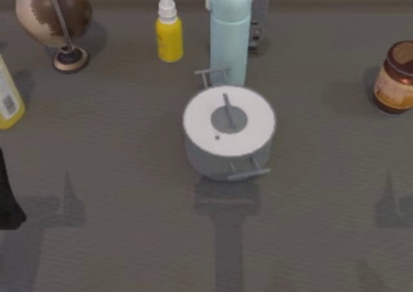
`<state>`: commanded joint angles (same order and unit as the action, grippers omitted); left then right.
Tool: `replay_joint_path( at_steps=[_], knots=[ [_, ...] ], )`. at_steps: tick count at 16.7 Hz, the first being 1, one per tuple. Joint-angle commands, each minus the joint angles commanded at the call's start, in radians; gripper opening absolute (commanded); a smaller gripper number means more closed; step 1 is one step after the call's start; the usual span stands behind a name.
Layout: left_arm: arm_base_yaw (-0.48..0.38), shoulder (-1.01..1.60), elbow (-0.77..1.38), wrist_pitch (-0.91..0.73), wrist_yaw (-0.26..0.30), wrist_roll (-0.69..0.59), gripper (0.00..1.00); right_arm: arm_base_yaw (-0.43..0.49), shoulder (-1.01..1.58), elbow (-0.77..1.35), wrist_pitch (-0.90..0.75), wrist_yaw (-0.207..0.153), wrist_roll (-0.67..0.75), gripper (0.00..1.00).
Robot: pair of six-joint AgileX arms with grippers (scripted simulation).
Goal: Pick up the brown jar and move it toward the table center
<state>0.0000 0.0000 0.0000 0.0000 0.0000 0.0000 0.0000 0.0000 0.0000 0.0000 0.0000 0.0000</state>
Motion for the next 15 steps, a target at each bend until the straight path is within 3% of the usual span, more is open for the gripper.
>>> replay_joint_path(
  at_steps=[4,8,15],
  knots=[
    [0.000,0.000,0.000,0.000,0.000,0.000,1.00,-0.003,0.027,0.015,-0.026,0.002,-0.005,1.00],
    [0.000,0.000,0.000,0.000,0.000,0.000,1.00,-0.017,0.195,0.127,-0.177,0.011,-0.038,1.00],
    [0.000,0.000,0.000,0.000,0.000,0.000,1.00,-0.046,0.717,0.627,-0.546,0.018,-0.151,1.00]
  ],
)
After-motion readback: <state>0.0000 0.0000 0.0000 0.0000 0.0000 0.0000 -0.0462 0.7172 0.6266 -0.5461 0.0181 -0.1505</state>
